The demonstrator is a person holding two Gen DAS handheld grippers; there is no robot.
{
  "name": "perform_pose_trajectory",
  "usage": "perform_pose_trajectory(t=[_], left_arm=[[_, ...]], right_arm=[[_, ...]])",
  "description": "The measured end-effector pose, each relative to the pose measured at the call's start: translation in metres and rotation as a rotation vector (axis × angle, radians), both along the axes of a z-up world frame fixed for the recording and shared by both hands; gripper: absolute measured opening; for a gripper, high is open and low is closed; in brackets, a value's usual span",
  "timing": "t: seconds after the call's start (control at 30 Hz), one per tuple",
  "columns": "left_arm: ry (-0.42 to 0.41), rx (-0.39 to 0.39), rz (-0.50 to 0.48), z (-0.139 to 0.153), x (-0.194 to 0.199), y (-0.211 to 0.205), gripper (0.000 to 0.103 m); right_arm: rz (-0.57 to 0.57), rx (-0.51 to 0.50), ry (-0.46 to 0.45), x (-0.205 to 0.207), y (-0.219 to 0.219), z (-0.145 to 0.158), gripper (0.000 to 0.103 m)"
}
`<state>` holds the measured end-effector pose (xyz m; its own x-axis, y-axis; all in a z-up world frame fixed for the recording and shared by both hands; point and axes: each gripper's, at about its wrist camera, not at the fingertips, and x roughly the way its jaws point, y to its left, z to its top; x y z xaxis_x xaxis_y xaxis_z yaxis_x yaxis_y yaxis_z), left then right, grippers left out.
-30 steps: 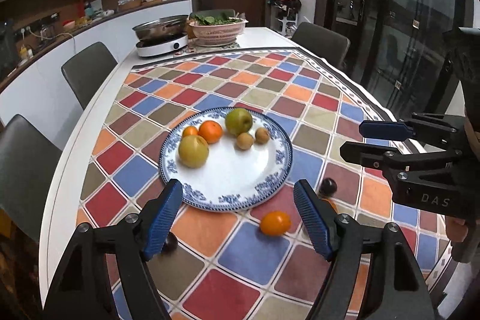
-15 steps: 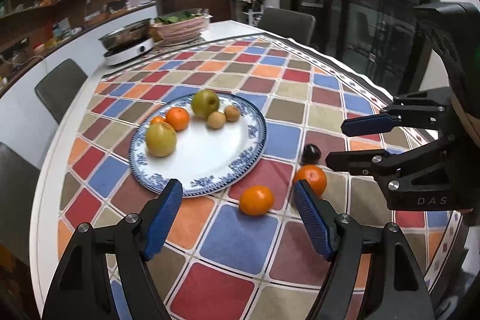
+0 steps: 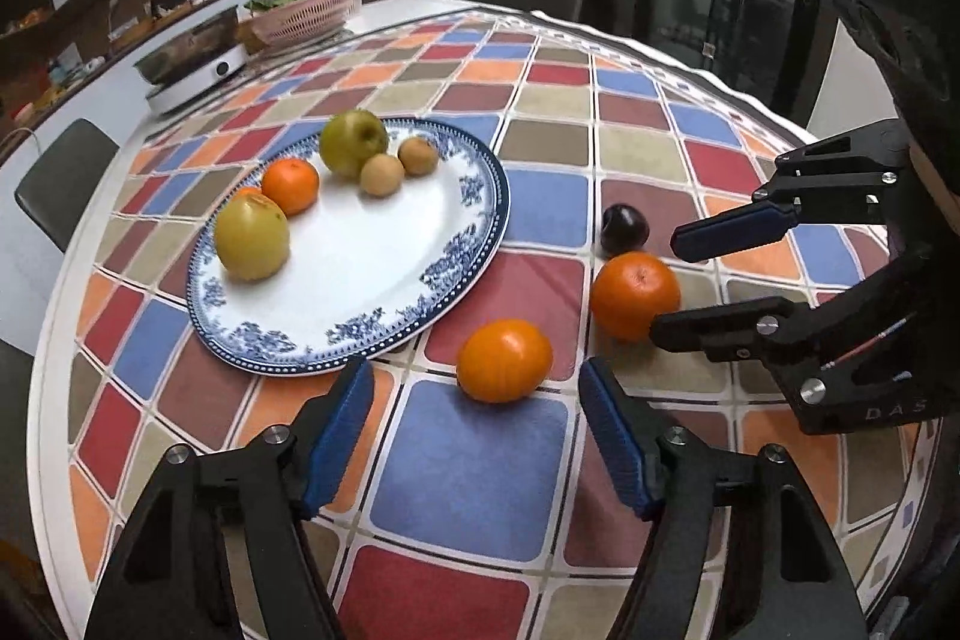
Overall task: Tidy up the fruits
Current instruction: 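Grasp an orange with the left tool while the right tool grasps another orange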
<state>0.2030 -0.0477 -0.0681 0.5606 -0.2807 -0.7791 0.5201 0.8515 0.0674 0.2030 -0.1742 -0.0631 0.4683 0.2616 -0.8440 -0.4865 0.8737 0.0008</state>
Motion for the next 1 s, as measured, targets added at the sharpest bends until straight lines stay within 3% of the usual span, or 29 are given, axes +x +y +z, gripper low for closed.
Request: perform_pose_trajectory(t=[0.13, 0.43, 0.63, 1.0], left_arm=[[0.022, -0.003, -0.004, -0.007, 0.006, -0.001, 0.067], [0.082, -0.03, 0.0, -0.019, 0.019, -0.005, 0.053], [0.1, -0.064, 0.008, -0.018, 0.021, -0.006, 0.038], [0.092, -0.082, 0.063, -0.007, 0.01, 0.002, 0.037]], right_arm=[[0.008, 0.0, 0.024, 0.003, 0.001, -0.009, 0.043], [0.011, 0.037, 0.078, 0.014, 0.001, -0.022, 0.043], [0.013, 0.063, 0.07, 0.017, 0.002, -0.022, 0.043], [-0.014, 0.101, 0.069, 0.017, 0.0, -0.024, 0.042]])
